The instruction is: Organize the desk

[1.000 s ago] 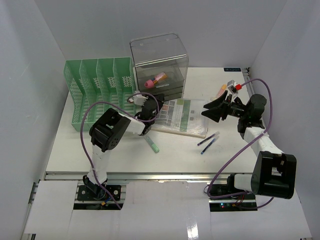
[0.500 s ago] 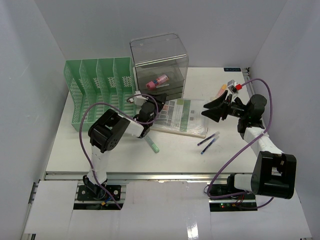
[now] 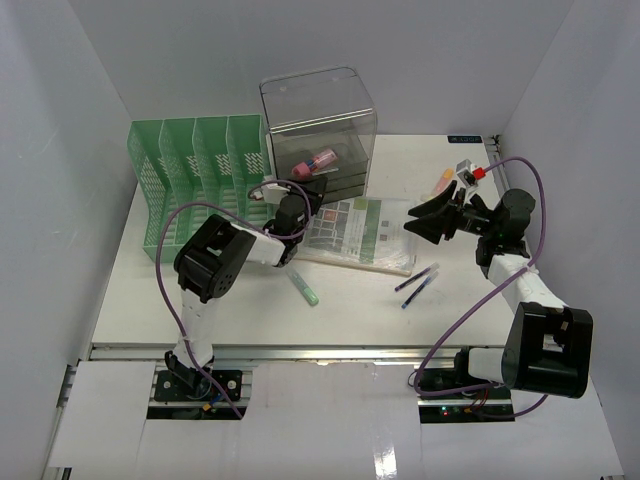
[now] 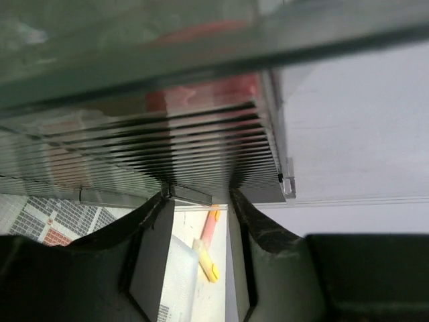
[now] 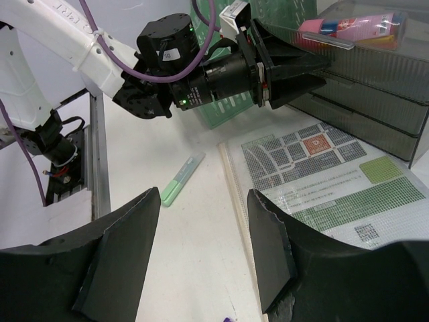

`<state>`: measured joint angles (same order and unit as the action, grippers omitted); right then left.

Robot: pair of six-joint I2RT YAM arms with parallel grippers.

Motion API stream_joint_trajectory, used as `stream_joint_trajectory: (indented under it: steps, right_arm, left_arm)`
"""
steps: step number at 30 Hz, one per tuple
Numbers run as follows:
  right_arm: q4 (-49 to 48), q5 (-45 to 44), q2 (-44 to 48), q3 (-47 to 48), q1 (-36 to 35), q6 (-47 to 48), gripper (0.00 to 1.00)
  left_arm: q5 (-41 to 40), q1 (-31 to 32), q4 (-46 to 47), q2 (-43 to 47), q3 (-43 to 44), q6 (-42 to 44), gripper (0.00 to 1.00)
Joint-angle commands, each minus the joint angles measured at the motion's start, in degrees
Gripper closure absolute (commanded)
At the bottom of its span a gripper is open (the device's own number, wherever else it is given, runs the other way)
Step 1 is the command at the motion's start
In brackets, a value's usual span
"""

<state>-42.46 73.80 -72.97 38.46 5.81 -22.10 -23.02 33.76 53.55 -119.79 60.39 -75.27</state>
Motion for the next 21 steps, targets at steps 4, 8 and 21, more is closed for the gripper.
stream_joint_trajectory:
  steps: [4,8,21]
  right_arm:
    - [-4.2,0.9,0.6,-0.5,0.6,-1.5,0.39]
    - [-4.7,0.9,0.8,-0.6,0.7,-2.0,0.39]
    - [-5.0,0.7,0.5,-0.9,0.8,-2.0,0.39]
  left_arm:
    - [-0.3,-0.6,-1.0,0.6,1.3,-1.0,0.74]
    - [0.0,-0.7,-0.5,0.5,0.2,-1.9,0.85]
    - [4.7,1.7,3.8,2.3,-2.9,-1.6,1.00]
